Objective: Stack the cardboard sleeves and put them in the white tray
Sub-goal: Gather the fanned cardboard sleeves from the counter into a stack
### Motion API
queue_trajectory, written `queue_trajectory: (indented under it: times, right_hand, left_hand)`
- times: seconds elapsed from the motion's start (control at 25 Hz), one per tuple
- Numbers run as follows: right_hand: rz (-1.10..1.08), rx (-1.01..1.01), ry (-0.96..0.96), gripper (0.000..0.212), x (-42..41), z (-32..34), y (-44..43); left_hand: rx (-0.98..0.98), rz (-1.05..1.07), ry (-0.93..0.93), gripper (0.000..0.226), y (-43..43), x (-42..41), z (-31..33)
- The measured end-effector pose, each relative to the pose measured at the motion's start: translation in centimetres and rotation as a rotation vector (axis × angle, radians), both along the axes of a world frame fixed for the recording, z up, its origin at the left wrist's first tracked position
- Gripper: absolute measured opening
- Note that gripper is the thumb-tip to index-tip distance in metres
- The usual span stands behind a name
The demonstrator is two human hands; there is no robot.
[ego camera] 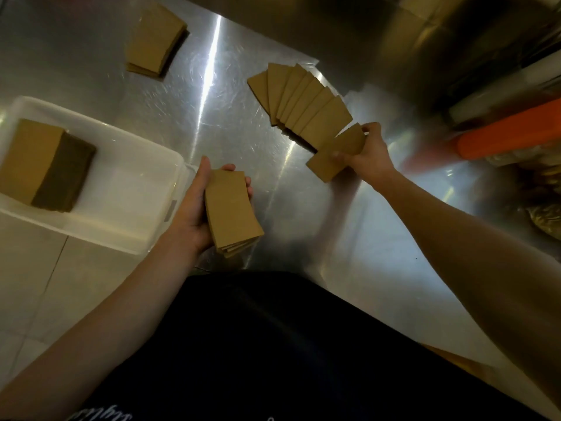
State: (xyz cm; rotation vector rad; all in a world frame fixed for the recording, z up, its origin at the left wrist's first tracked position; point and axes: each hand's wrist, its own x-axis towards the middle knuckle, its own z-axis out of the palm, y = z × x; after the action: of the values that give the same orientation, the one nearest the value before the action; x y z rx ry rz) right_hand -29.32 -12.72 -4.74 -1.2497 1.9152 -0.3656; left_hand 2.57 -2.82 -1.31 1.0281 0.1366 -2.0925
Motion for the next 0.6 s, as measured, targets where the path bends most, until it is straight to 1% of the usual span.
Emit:
queue_trajectory:
  times: [0.12,0.2,0.28,0.36,0.44,0.52,0.6]
  right_hand:
    - [0.106,0.02,-0.046,0.086,0.8,0.7,-0.6]
    - [0.123,0.032,-0.036,0.093,1.3,1.2,-2.4]
    - [0.126,0.055,-0.001,0.094,1.8,1.6,-4.3]
    - [0.141,0.092,0.079,0.085,2.0,1.4,-5.8]
    - [0.177,0.127,0.197,0.078,2.3,0.8,-6.5]
    - [0.158,0.121,0.304,0.081,2.5,0.4,-6.4]
    - [0.104,0.043,0.377,0.083,2.3,0.2,-5.5]
  left_hand:
    - [0.0,-0.024,-0.003,0.042,-0.1,-0.4,-0.3]
    - [0.001,-0.041,-0.012,0.042,-0.2,-0.5,-0.3]
    - [0.001,-0.042,-0.011,0.041,-0.2,-0.5,-0.2]
    - [0.0,-0.031,-0.007,0.041,-0.2,-0.2,-0.2]
    - [-0.011,-0.012,-0.018,0.041,-0.1,0.1,-0.2]
    - [-0.01,-0.002,-0.027,0.04,0.1,0.3,-0.3]
    - [-0.002,-0.006,-0.032,0.04,0.2,0.3,-0.3]
